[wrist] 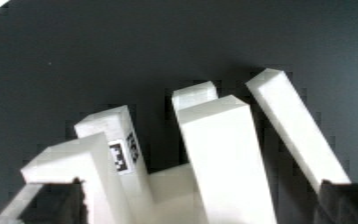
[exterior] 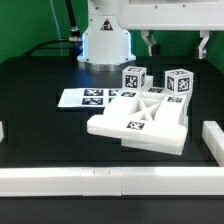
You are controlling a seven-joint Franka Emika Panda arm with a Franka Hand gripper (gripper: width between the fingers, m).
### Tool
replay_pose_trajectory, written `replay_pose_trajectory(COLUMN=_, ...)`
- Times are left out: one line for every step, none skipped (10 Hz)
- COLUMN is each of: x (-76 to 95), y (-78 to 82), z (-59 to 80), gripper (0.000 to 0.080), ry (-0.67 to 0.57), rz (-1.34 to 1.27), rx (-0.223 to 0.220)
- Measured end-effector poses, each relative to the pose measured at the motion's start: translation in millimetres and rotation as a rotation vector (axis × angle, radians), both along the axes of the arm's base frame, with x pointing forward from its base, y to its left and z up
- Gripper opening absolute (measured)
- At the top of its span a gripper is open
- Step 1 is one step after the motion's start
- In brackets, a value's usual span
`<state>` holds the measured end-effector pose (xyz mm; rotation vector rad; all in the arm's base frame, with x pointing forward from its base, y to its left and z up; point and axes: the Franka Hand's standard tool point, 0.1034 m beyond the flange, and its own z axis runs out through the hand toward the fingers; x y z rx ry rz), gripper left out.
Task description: Assemble chair
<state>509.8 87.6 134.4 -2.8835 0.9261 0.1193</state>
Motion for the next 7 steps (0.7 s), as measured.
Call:
replay_pose_trajectory(x=-0.1, y=-0.1, z=-0.4, gripper=0.0649, ry=0.0, rz=0.005, rx=0.0)
replay_pose_trajectory(x=-0.1, y=-0.1, z=-0.4, gripper=0.0649, ry=-0.006, rz=0.051, rx=0.001)
replay_pose_trajectory(x=0.5, y=-0.3, z=0.0, gripper=0.0649, ry=-0.015, rz=0.127, rx=-0.002)
replay_pose_trajectory(x=7.5, y=-0.3, z=4.1, gripper=0.0649, ry=-0.04, rz=0.296, rx=-0.032)
replay_pose_trajectory(x=11.1, y=-0.9, z=5.1, gripper=0.0649, ry=-0.064, rz=0.422, rx=-0.03)
replay_pose_trajectory(x=12.2, y=-1.7, z=4.9, gripper=0.0649, ry=-0.078, rz=0.508, rx=-0.029)
replay_pose_trajectory(x=12.6, y=-3.3, z=5.0, gripper=0.0649, ry=-0.088, rz=0.596, rx=-0.026)
